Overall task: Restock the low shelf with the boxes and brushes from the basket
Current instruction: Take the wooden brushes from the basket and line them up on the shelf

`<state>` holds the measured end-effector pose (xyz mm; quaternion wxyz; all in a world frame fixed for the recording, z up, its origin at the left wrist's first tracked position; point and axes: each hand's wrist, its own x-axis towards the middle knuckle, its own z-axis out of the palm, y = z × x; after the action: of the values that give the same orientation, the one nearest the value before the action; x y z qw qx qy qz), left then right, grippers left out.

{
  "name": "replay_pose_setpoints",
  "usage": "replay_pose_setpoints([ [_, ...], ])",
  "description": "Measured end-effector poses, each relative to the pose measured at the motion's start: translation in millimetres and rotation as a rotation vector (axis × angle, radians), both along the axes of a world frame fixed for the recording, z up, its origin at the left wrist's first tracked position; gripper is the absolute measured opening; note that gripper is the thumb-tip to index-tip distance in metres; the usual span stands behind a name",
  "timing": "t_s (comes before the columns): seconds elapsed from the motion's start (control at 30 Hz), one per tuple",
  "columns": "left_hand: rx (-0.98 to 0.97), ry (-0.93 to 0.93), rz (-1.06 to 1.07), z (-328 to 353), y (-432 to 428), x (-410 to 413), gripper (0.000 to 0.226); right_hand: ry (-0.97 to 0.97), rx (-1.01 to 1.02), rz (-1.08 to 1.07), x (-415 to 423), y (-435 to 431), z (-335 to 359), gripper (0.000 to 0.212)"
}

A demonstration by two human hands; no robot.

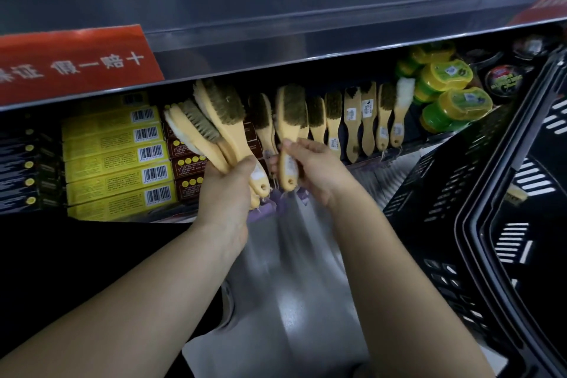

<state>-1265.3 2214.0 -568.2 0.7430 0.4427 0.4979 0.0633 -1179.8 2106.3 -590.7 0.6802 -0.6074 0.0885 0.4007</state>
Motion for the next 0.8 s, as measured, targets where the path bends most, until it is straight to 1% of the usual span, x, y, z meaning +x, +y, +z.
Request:
replay_pose_setpoints([
  [0.03,0.011,0.006,0.025,0.4,1.5,1.0,0.014,-0.006,-0.092,-0.041,6.9,-0.4,-4.9,0.017],
  [0.07,0.028,0.013,0.031,0.1,2.7,1.4,0.013,-0.045,-0.243,-0.047,14.6,-0.4,-11.2,0.017],
  [0.1,0.043,0.016,0.025,-1.2,3.5,1.3,0.013,-0.098,-0.395,-0.027,22.2,0.3,-18.0,0.015],
  [0.13,0.051,0.016,0.018,-1.9,3.9,0.9,0.013,-0.139,-0.486,-0.013,28.9,2.4,-24.7,0.012],
  [0.2,0.054,0.013,0.005,-3.4,3.5,0.4,0.017,-0.167,-0.539,-0.014,37.9,10.0,-36.9,0.009],
  [0.3,0.031,-0.005,-0.006,-1.4,1.8,2.0,0.014,-0.153,-0.506,-0.057,39.4,23.5,-50.8,0.025],
  [0.33,0.023,-0.015,-0.008,-0.6,0.8,2.5,0.014,-0.185,-0.514,-0.059,38.4,26.8,-54.5,0.026],
  [0.4,0.007,-0.018,-0.026,0.2,-1.0,3.4,0.016,-0.251,-0.536,-0.07,37.0,30.3,-60.3,0.023],
  [0.47,-0.004,-0.023,-0.036,1.4,-3.2,4.1,0.02,-0.243,-0.492,-0.122,37.0,29.5,-63.1,0.023],
  [0.53,-0.01,-0.036,-0.031,3.1,-5.2,4.9,0.027,-0.257,-0.483,-0.125,38.2,26.7,-62.0,0.021],
  [0.6,-0.005,-0.051,-0.02,4.5,-6.4,5.9,0.027,-0.322,-0.586,-0.083,39.8,22.8,-55.8,0.018],
  [0.63,0.004,-0.052,-0.024,4.8,-6.7,6.3,0.026,-0.348,-0.623,-0.096,38.8,20.1,-50.3,0.018],
  [0.67,0.012,-0.048,-0.031,5.0,-6.8,6.3,0.025,-0.358,-0.612,-0.13,35.6,16.9,-42.9,0.018],
  [0.7,0.016,-0.041,-0.036,4.5,-7.1,6.8,0.023,-0.34,-0.546,-0.151,31.0,13.3,-35.4,0.021],
  [0.73,0.015,-0.036,-0.038,4.1,-7.4,6.9,0.02,-0.286,-0.432,-0.137,23.8,9.9,-25.9,0.025],
  [0.8,0.0,-0.041,-0.043,4.3,-9.0,7.1,0.02,-0.159,-0.181,-0.006,5.8,4.3,-7.1,0.031],
])
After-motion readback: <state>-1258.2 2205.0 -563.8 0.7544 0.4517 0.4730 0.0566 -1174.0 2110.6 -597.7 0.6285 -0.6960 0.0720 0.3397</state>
